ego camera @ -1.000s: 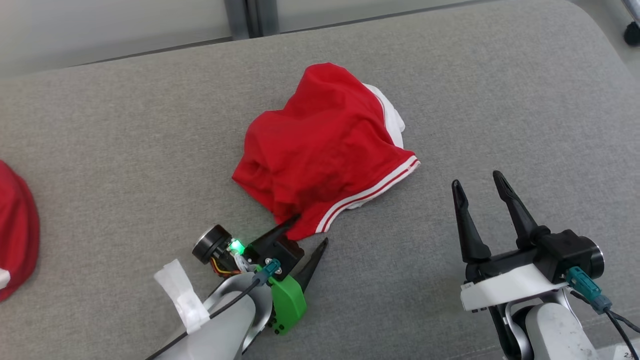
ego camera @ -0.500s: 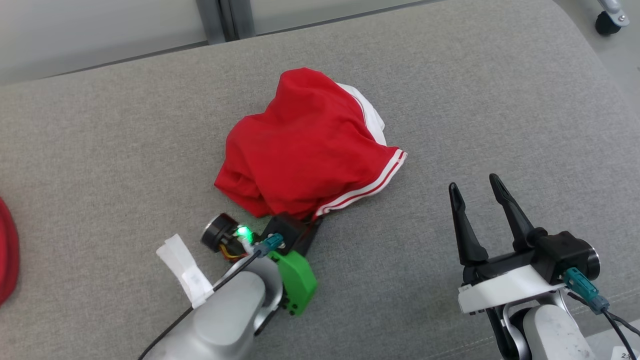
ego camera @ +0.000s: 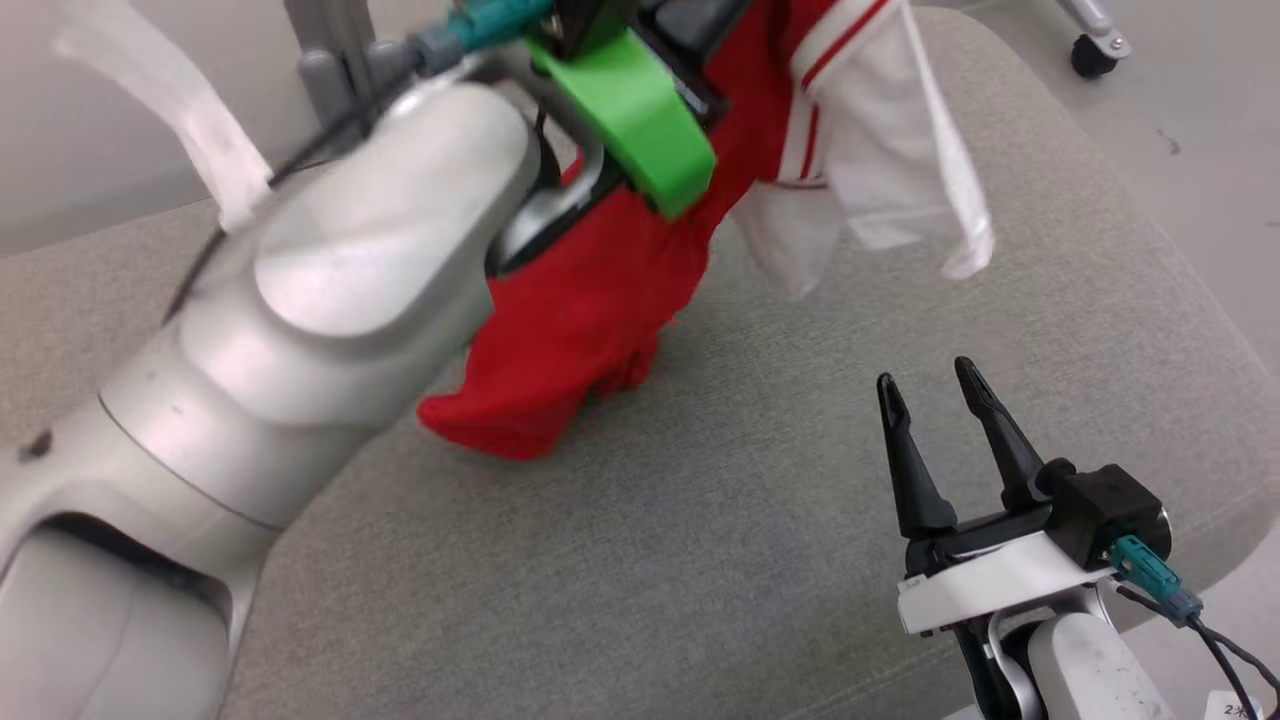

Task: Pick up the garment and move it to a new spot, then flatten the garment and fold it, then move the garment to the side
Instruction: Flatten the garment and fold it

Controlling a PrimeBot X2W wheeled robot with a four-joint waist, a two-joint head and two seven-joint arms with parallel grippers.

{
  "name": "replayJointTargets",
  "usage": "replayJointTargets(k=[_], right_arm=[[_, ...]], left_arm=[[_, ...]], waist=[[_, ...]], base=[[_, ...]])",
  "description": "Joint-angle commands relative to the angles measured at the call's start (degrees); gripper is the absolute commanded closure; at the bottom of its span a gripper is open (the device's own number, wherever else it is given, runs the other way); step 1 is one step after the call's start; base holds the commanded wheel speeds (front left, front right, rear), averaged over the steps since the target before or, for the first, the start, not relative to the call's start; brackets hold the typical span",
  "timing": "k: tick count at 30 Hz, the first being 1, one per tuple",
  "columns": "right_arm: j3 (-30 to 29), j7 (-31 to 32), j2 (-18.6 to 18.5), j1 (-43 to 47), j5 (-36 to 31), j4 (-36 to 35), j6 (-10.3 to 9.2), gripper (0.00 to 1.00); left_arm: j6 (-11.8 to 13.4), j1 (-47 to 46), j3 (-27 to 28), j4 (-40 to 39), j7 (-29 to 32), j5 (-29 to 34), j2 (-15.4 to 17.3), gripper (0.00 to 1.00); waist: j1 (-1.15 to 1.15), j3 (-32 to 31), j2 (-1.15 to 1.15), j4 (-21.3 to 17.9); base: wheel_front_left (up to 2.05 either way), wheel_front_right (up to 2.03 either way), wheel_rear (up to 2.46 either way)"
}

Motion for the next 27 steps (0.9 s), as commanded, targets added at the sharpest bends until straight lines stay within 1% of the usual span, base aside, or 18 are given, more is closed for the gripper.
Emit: replayJointTargets(k=[1,4,6,7,9,11,13,17,20,22,27], right_arm=[[0.1,-0.2,-0.1,0.4,0.4,0.2,-0.08,0.0],[-0.6,-0.2,-0.1,1.3,0.4,0.2,-0.08,0.0],[-1.2,-0.2,-0.1,1.8,0.0,0.1,-0.08,0.0],[-1.5,-0.2,-0.1,1.9,-0.1,0.1,-0.08,0.0],[-2.5,-0.2,0.0,2.3,-0.4,-0.1,-0.08,0.0],[-3.6,-0.2,0.0,2.4,-0.5,-0.5,-0.08,0.0],[-4.2,-0.2,0.0,2.2,-0.7,-0.8,-0.08,0.0],[-6.2,-0.2,0.0,2.4,-1.2,-1.5,-0.08,0.0],[-6.8,-0.2,0.0,2.2,-1.9,-1.7,-0.08,0.0],[-7.3,-0.2,-0.1,1.9,-2.3,-1.9,-0.08,0.0],[-7.2,-0.2,-0.1,1.4,-3.1,-2.0,-0.08,0.0]], left_arm=[[0.1,-3.8,1.4,1.0,-1.1,-0.7,0.1,1.0],[0.1,-10.8,3.6,3.6,-2.5,0.3,-0.7,1.0],[0.1,-13.5,4.8,5.3,-2.9,1.7,-0.7,1.0],[0.2,-14.1,5.7,5.9,-3.0,2.3,-0.3,1.0],[0.3,-12.1,7.1,6.3,-2.9,3.8,0.6,1.0],[0.3,-7.1,7.3,6.6,-2.9,4.7,2.1,1.0],[0.8,-0.8,8.1,6.2,-2.9,4.8,4.4,1.0],[2.4,15.3,11.1,4.0,-2.9,2.4,7.6,1.0],[4.5,27.3,15.5,1.5,-2.9,2.4,10.4,1.0],[5.6,33.9,19.0,-0.4,-3.0,2.8,11.1,1.0],[6.5,44.9,26.1,-2.8,-3.0,6.1,12.6,1.0]], waist=[[0.0,-1.3,0.0,-3.1],[0.0,-1.7,0.0,-4.0],[0.0,-1.9,0.0,-3.9],[0.0,-1.9,0.0,-3.7],[0.0,-1.9,0.0,-2.9],[0.0,-1.7,0.0,-1.7],[0.0,-1.4,0.0,-0.6],[0.0,0.0,0.0,3.1],[0.0,0.9,0.0,5.6],[0.0,1.2,0.0,6.9],[0.0,1.0,0.0,9.3]], base=[[0.0,0.0,0.0],[0.0,0.0,0.0],[0.0,0.0,0.0],[0.0,0.0,0.0],[0.0,0.0,0.0],[0.0,0.0,0.0],[0.0,0.0,0.0],[0.0,0.0,0.0],[0.0,0.0,0.0],[0.0,0.0,0.0],[0.0,0.0,0.0]])
